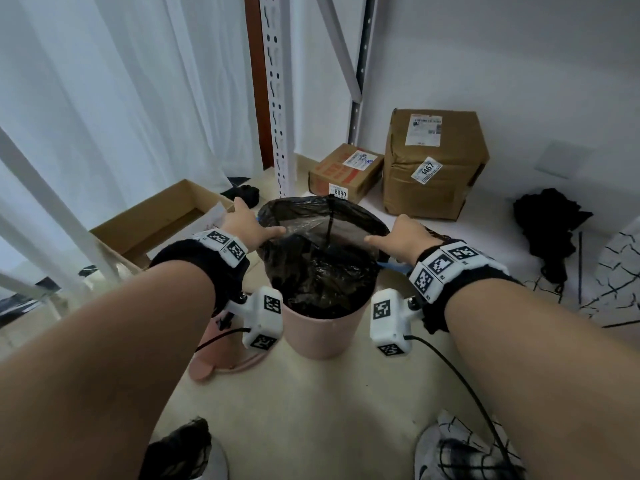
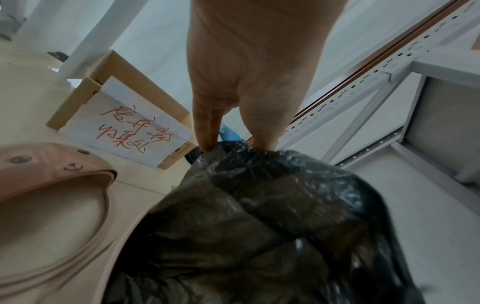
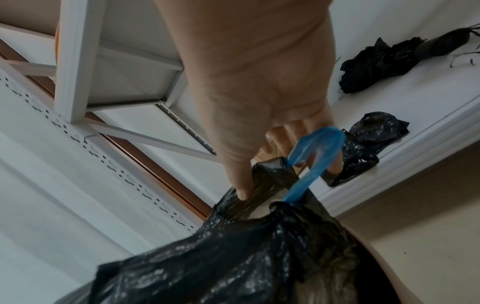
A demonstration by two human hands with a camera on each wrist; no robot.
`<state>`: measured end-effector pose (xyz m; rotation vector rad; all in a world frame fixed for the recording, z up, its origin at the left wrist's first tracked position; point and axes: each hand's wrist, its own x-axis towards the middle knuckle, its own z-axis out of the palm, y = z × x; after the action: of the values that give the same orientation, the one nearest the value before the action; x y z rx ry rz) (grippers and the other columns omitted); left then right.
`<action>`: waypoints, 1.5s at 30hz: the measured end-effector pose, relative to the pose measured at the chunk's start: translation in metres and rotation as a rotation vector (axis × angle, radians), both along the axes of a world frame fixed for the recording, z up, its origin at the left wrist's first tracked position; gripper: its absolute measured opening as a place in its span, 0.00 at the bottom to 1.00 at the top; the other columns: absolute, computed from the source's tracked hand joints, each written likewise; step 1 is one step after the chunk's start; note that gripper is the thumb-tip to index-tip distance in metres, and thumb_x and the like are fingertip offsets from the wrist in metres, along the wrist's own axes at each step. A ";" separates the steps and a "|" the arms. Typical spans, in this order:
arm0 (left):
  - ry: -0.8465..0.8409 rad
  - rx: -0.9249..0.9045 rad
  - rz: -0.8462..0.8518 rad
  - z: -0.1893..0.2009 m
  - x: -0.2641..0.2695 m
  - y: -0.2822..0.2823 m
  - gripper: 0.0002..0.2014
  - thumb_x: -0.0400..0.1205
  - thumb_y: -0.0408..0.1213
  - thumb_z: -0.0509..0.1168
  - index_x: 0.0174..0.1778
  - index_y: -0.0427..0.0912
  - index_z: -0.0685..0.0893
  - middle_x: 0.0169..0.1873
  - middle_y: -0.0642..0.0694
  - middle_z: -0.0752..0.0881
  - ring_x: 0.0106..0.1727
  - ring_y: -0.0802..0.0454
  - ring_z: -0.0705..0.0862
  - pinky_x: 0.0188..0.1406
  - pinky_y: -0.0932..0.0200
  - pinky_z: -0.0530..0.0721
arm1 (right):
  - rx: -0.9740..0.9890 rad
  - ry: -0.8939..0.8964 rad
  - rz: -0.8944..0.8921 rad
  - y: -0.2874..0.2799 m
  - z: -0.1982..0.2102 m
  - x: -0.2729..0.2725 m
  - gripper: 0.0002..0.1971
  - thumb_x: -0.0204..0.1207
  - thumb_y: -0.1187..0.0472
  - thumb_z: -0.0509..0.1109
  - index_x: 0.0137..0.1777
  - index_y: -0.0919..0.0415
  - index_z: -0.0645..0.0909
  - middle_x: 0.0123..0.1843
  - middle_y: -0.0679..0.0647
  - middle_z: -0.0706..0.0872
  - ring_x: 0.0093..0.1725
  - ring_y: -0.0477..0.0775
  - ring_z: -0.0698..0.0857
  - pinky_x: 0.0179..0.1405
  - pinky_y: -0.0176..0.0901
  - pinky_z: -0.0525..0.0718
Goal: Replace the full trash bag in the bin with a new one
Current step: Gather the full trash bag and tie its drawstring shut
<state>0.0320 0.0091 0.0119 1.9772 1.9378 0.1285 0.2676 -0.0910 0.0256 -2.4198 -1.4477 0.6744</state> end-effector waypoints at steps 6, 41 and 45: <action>-0.265 -0.183 -0.018 -0.014 0.008 0.006 0.15 0.80 0.40 0.69 0.31 0.39 0.74 0.29 0.43 0.79 0.31 0.47 0.78 0.34 0.57 0.80 | -0.190 -0.181 0.035 0.007 -0.011 0.001 0.17 0.78 0.59 0.69 0.31 0.65 0.71 0.29 0.55 0.73 0.34 0.57 0.77 0.31 0.43 0.71; -0.719 0.080 -0.221 0.082 0.017 -0.034 0.11 0.82 0.35 0.62 0.34 0.38 0.79 0.33 0.44 0.84 0.29 0.55 0.74 0.31 0.63 0.73 | 0.690 0.615 -0.005 0.009 0.059 -0.033 0.13 0.78 0.72 0.64 0.45 0.51 0.77 0.42 0.61 0.81 0.44 0.55 0.87 0.59 0.56 0.86; -0.811 0.223 -0.255 0.091 0.023 -0.038 0.10 0.82 0.35 0.62 0.38 0.35 0.83 0.37 0.42 0.85 0.36 0.53 0.76 0.35 0.68 0.76 | 0.738 0.613 0.062 0.010 0.065 -0.041 0.12 0.79 0.73 0.63 0.59 0.61 0.79 0.51 0.58 0.83 0.37 0.51 0.87 0.46 0.44 0.89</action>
<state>0.0546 -0.0286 0.1030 1.8543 1.1776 0.9462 0.2265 -0.0805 0.0910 -1.4471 -1.2128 0.6574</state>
